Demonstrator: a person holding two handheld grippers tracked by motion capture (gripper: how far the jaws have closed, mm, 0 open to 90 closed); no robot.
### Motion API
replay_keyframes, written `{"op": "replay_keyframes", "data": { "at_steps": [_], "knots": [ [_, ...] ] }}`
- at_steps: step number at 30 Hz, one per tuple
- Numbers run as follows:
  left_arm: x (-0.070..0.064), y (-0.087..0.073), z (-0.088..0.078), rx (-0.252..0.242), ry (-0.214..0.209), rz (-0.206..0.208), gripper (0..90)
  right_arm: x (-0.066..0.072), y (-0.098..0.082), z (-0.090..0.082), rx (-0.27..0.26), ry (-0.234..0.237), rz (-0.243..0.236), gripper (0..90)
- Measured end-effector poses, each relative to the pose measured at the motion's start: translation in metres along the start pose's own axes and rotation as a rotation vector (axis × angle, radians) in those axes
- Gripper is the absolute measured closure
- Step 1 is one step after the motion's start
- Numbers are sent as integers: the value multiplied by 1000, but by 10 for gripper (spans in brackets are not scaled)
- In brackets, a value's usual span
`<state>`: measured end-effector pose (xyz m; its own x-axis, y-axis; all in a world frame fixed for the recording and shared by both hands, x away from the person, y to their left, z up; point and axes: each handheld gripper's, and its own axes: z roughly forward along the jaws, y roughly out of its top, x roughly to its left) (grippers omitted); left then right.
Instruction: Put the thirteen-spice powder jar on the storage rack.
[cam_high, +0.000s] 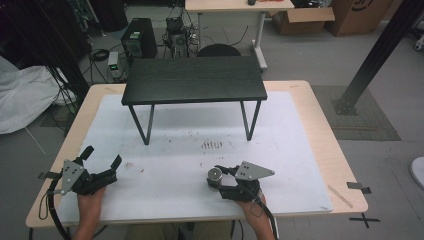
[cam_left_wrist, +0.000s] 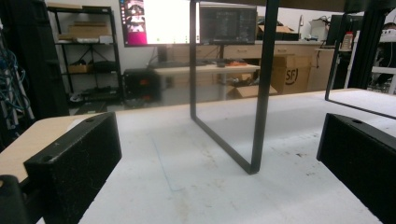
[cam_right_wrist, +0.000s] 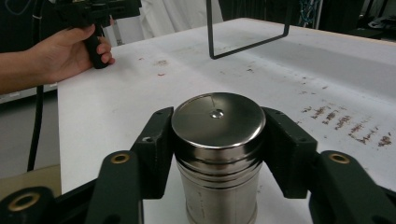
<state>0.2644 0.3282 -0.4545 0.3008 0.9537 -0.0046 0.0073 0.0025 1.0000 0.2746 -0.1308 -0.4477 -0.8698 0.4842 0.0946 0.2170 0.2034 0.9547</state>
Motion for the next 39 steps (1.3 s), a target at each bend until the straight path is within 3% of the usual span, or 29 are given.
{"op": "replay_keyframes", "data": {
  "at_steps": [20,28,39],
  "knots": [
    [0,0,0,-4,0,-2,3,0,8,0,-19,14,-7,482],
    [0,0,-1,-6,-1,-3,3,1,24,-1,-30,35,-19,482],
    [0,0,-1,-7,-1,-3,2,3,60,-5,-58,73,-25,482]
  ]
}}
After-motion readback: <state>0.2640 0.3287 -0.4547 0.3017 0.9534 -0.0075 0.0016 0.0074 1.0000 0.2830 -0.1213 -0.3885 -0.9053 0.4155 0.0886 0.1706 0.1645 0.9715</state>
